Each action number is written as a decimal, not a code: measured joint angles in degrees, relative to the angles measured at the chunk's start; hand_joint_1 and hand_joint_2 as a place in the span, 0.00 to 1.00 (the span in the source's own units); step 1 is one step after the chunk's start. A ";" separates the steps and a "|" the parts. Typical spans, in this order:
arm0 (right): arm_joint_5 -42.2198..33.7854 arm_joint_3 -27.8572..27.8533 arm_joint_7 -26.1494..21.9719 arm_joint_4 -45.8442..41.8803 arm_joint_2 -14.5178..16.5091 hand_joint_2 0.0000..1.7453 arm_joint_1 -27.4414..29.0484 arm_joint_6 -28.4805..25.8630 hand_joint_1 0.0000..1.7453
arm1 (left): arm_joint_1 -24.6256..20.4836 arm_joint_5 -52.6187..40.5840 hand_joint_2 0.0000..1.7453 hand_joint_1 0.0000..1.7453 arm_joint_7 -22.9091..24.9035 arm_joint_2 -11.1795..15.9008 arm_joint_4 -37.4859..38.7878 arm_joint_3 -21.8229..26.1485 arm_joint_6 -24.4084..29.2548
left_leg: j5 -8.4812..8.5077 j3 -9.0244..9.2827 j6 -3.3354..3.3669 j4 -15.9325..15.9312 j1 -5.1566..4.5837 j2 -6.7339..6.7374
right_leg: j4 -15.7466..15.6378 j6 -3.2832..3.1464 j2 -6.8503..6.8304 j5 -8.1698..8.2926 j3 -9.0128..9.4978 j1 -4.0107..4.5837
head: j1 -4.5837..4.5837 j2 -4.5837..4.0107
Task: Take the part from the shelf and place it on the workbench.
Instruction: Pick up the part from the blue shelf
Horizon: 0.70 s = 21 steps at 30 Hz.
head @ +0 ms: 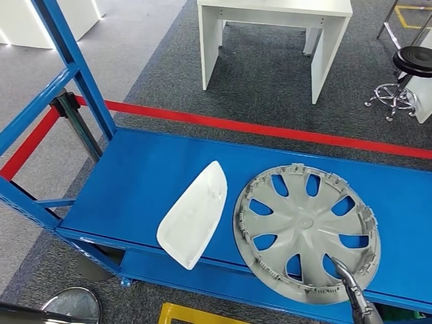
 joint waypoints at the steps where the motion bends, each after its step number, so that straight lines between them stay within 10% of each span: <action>1: 1.38 -0.77 0.01 0.10 1.09 1.00 -0.28 -0.41 0.00 | -0.01 -0.09 1.00 0.00 0.00 -0.03 0.00 0.05 0.01 | 0.00 0.00 0.00 0.00 0.00 0.00 | 0.00 0.00 0.01 0.00 0.07 0.00 | 0.01 0.00; 11: 18.87 0.04 3.14 13.80 6.85 1.00 -9.20 -16.73 0.00 | -0.51 -2.26 1.00 0.00 -0.63 0.01 0.00 0.03 0.15 | 0.06 0.05 -0.03 0.00 0.01 0.02 | 0.02 -0.02 0.05 0.06 0.25 0.01 | 0.01 0.00; 21: 15.79 11.37 5.38 26.48 6.89 1.00 -18.52 -24.76 0.00 | -1.35 -4.27 1.00 0.00 -0.39 0.63 0.00 0.00 -0.79 | 0.13 0.11 -0.10 0.00 0.06 0.08 | 0.04 -0.05 0.16 0.12 0.26 0.09 | 0.02 0.00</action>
